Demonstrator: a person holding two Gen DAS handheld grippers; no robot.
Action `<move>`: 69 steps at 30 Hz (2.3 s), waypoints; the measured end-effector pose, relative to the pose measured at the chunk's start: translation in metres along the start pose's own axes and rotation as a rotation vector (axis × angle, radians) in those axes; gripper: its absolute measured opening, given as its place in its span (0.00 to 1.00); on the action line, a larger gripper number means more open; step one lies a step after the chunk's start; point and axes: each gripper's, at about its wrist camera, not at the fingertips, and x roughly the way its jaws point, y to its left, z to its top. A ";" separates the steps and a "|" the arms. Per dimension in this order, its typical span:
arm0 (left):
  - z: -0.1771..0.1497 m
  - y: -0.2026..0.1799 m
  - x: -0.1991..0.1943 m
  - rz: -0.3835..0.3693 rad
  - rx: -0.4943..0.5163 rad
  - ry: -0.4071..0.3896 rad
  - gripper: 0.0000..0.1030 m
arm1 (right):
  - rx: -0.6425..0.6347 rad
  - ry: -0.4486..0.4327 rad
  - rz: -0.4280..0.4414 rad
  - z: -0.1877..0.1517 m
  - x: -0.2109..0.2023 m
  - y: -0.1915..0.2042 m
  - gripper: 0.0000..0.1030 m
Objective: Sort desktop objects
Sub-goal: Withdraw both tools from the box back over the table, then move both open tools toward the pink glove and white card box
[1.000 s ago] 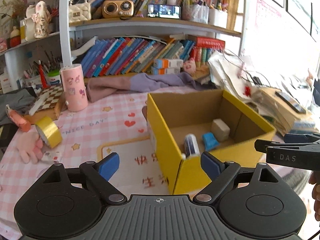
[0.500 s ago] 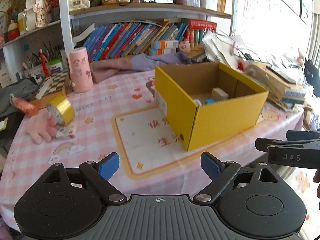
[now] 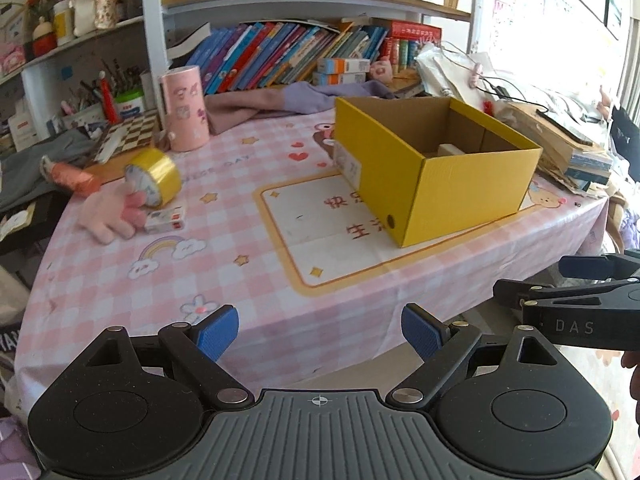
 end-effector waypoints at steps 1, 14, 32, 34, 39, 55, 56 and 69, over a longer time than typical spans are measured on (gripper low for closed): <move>-0.001 0.003 -0.002 0.003 -0.003 0.000 0.88 | -0.004 0.001 0.005 -0.001 0.000 0.003 0.76; -0.009 0.035 -0.011 0.058 -0.033 0.002 0.89 | -0.080 -0.004 0.086 0.006 0.007 0.046 0.76; -0.008 0.050 -0.017 0.112 -0.064 -0.035 0.89 | -0.221 -0.008 0.174 0.008 0.008 0.078 0.76; -0.007 0.048 -0.018 0.120 -0.054 -0.039 0.89 | -0.222 -0.008 0.176 0.009 0.007 0.077 0.76; -0.007 0.049 -0.016 0.113 -0.059 -0.031 0.89 | -0.217 0.016 0.178 0.007 0.010 0.077 0.76; -0.005 0.058 -0.011 0.083 -0.066 -0.039 0.89 | -0.201 -0.001 0.145 0.015 0.021 0.080 0.76; -0.005 0.059 -0.011 0.082 -0.065 -0.043 0.89 | -0.200 -0.008 0.141 0.016 0.020 0.081 0.76; -0.009 0.070 -0.024 0.097 -0.038 -0.087 0.89 | -0.131 -0.057 0.123 0.021 0.018 0.083 0.76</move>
